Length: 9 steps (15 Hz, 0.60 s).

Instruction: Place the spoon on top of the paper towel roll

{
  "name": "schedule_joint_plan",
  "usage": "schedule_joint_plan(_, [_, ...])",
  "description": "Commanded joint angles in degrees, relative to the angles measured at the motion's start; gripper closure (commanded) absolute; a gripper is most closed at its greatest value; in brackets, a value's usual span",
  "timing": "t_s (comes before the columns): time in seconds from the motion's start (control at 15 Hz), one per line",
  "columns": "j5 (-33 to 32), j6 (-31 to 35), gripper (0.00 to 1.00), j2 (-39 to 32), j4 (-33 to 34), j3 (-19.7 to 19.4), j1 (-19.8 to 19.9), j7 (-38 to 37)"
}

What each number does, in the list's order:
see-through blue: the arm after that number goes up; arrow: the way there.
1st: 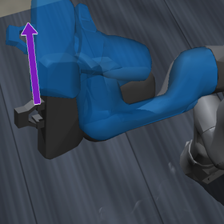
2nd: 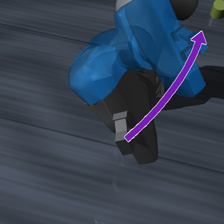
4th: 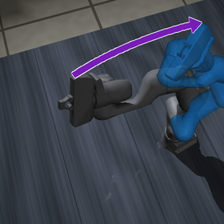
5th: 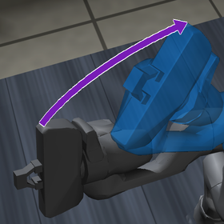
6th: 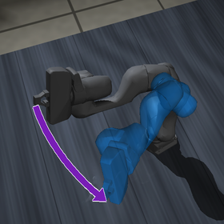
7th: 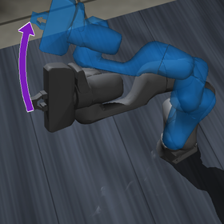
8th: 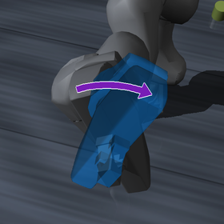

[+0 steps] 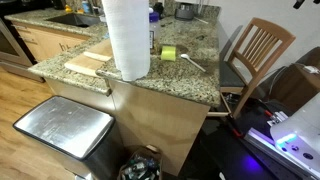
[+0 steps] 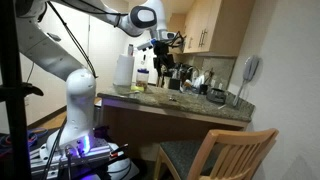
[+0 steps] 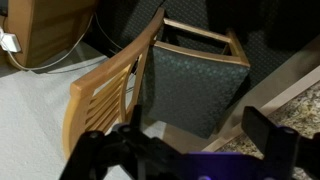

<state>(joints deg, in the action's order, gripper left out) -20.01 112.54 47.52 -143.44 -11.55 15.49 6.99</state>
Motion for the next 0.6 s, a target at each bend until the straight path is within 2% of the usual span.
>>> schedule_joint_plan(0.0, [-0.23, -0.3, 0.0, 0.0, 0.21, -0.25, -0.44, -0.22])
schedule_joint_plan(0.13, [1.4, -2.43, 0.0, 0.22, 0.79, -1.53, -2.04, 2.91])
schedule_joint_plan(0.2, [3.6, -1.49, 0.0, 1.08, 0.47, -3.65, -4.25, 6.44])
schedule_joint_plan(0.53, [9.93, -0.86, 0.0, 3.49, 0.51, -9.64, -9.81, 18.18])
